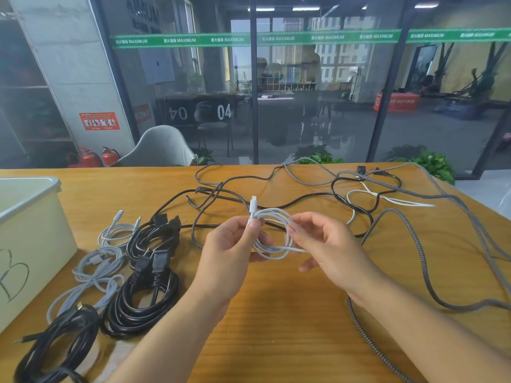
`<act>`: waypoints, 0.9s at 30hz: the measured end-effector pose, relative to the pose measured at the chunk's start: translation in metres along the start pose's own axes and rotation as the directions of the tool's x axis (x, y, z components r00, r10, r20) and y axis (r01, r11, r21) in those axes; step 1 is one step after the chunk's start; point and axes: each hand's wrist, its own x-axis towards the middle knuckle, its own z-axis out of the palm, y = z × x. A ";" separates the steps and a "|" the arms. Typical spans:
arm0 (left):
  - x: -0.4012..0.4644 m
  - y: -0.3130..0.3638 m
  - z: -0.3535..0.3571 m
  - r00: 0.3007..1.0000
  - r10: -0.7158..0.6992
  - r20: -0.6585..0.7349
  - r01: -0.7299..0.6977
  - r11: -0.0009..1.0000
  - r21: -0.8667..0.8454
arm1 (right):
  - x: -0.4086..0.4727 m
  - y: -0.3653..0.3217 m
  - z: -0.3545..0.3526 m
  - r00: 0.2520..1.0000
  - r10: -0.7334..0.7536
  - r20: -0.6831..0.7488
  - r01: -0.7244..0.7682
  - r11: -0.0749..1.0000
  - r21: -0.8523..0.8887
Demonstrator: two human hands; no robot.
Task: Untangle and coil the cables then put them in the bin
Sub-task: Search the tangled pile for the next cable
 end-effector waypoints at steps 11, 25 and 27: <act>0.006 -0.002 -0.005 0.994 0.048 -0.097 -0.047 0.999 0.011 | 0.000 -0.007 -0.004 0.994 0.076 0.073 -0.085 0.988 0.129; 0.001 0.002 -0.001 0.999 0.000 0.042 0.002 0.999 -0.042 | 0.002 0.000 0.001 0.987 0.156 0.022 -0.150 0.883 0.445; 0.001 0.002 -0.002 0.998 -0.006 0.062 0.009 0.999 -0.048 | 0.002 0.002 0.002 0.989 0.141 0.035 -0.144 0.916 0.374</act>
